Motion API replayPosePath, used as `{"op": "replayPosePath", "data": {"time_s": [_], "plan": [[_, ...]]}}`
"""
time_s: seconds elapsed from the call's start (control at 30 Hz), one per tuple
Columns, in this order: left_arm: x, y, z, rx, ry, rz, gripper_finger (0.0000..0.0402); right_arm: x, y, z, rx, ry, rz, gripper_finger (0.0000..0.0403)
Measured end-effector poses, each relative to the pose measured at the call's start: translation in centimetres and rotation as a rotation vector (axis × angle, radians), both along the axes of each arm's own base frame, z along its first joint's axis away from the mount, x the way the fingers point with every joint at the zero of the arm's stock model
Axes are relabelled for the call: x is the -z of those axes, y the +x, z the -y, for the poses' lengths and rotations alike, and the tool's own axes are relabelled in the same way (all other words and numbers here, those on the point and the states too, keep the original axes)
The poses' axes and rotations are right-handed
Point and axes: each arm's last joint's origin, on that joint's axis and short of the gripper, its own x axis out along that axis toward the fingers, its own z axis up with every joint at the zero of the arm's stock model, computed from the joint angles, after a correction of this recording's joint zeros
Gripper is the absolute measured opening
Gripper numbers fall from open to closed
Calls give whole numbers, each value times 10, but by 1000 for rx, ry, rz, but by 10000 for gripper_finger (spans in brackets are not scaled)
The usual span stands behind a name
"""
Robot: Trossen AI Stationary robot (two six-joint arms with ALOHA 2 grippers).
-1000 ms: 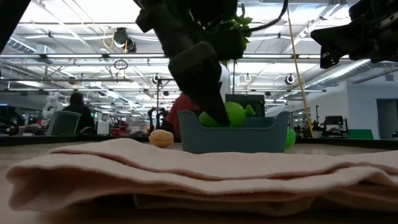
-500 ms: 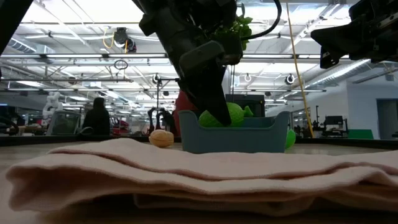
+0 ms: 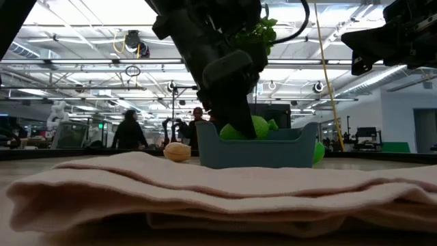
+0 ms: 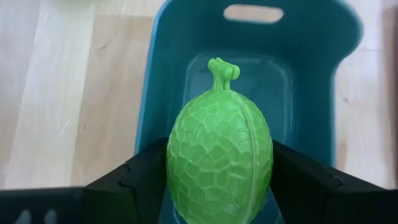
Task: Pick and placing Produce into tupperware
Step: Put the green melon into the blue bin
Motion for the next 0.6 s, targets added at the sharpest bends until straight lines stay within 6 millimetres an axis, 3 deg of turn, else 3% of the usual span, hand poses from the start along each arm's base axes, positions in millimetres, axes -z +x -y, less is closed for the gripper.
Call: {"op": "replayPosePath", "data": {"time_s": [0.6], "plan": [[6,1,25,-14,43,26,241,0,0,0,0,0,0,0]]}}
